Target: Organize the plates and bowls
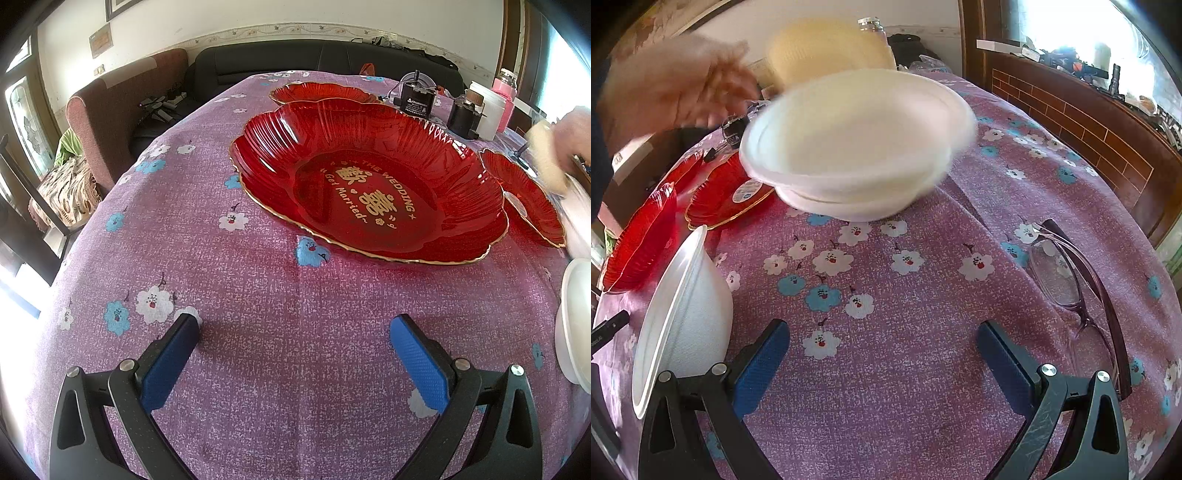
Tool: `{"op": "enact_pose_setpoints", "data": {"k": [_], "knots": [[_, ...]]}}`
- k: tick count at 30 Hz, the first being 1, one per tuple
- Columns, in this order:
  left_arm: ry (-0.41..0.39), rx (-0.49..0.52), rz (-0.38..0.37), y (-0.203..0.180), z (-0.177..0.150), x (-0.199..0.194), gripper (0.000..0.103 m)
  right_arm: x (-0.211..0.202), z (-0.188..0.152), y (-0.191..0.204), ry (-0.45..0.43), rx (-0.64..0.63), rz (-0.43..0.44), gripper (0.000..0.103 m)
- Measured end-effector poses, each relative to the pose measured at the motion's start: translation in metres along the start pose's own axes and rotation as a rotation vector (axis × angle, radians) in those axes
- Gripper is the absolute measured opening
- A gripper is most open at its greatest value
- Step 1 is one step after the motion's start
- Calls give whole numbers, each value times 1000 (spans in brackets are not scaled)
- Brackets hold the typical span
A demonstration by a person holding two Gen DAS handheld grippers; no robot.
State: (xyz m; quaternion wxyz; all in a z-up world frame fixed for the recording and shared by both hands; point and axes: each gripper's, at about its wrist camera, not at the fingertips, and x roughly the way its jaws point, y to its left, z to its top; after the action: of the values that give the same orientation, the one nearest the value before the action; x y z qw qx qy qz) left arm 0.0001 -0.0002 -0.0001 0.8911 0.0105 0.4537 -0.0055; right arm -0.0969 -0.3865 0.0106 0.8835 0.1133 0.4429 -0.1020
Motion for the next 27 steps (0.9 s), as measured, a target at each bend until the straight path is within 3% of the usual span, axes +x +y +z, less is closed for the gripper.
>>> {"op": "enact_pose_setpoints", "data": {"k": [27], "knots": [[0, 0, 0, 0, 0, 0, 103, 1, -2, 5, 5, -11, -12, 102]]}}
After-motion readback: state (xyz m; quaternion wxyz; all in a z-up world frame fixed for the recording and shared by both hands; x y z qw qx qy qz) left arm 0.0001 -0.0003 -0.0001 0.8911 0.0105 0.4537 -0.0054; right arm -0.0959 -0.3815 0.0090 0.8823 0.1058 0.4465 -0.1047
